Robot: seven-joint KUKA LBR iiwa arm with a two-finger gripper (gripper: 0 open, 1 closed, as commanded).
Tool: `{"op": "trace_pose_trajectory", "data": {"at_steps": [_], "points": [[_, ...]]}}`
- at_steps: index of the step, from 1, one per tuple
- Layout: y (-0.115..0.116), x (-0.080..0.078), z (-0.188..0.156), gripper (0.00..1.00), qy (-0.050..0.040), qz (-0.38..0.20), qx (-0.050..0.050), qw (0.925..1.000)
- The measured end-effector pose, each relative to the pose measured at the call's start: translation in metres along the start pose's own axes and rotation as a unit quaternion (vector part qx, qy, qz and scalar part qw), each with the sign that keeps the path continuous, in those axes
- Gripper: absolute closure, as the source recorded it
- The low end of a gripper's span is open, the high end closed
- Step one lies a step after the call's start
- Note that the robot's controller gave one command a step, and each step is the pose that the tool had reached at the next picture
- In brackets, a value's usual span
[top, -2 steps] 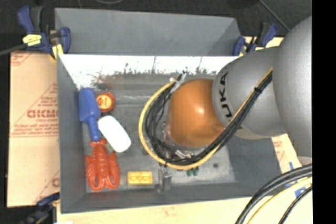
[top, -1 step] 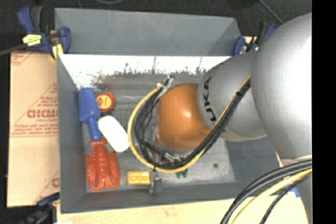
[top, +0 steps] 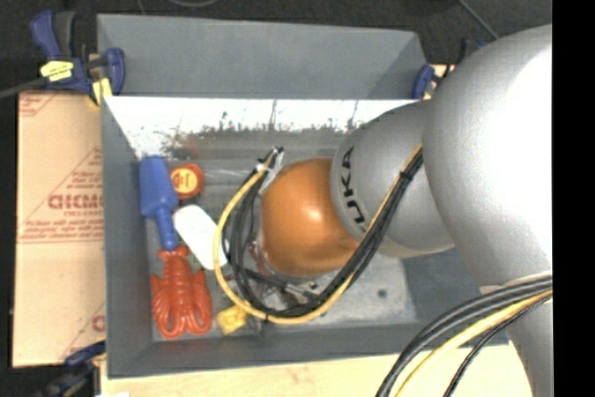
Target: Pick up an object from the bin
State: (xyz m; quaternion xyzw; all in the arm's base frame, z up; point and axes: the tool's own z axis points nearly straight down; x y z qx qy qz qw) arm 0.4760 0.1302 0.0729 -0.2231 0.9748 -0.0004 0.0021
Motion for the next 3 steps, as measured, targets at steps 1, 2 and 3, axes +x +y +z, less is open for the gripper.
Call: {"op": "trace_pose_trajectory", "data": {"at_steps": [1, 2, 3], "points": [[0.0, 0.0, 0.0, 1.0, 0.0, 0.0, 0.0, 1.0], [-0.013, 0.004, 0.0, 1.0, -0.0007, -0.015, -0.002, 0.9999], [-0.027, 0.002, -0.049, 1.0, 0.0035, -0.024, -0.001, 0.9997]]}}
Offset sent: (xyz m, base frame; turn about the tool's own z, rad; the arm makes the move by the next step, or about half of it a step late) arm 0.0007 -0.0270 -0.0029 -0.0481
